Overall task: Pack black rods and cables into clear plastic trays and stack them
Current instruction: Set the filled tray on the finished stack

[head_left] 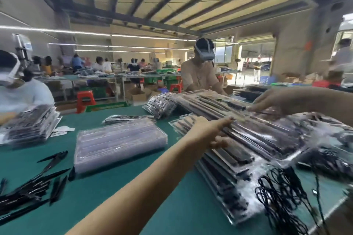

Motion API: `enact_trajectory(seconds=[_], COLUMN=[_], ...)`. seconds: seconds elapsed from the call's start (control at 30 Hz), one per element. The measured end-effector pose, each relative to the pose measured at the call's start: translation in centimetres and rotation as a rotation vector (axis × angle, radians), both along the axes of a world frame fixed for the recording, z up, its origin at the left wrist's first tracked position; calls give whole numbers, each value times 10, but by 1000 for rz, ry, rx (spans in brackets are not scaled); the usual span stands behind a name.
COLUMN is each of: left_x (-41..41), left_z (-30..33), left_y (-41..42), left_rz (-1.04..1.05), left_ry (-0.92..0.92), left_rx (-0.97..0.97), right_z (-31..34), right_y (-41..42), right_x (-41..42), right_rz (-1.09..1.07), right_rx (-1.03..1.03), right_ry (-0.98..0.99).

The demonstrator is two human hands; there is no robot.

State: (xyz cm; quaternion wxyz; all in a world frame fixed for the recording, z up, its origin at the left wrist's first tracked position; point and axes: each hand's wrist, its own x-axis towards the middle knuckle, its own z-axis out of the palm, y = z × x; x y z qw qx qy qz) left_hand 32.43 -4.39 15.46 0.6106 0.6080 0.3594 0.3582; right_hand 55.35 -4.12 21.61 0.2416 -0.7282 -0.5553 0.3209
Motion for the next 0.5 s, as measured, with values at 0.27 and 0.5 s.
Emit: enact_trajectory(seconds=[0.27,0.5], left_x=[30,38], left_z=[-59,-84], left_y=[56,61], left_rz=[405,233], left_ry=[607,321], left_rx=[236,115], right_z=[-57,-92], right_y=[38,51], right_x=[-21,-26], right_rz=[106,42], right_rx=[225,257], right_ry=[-621,-828])
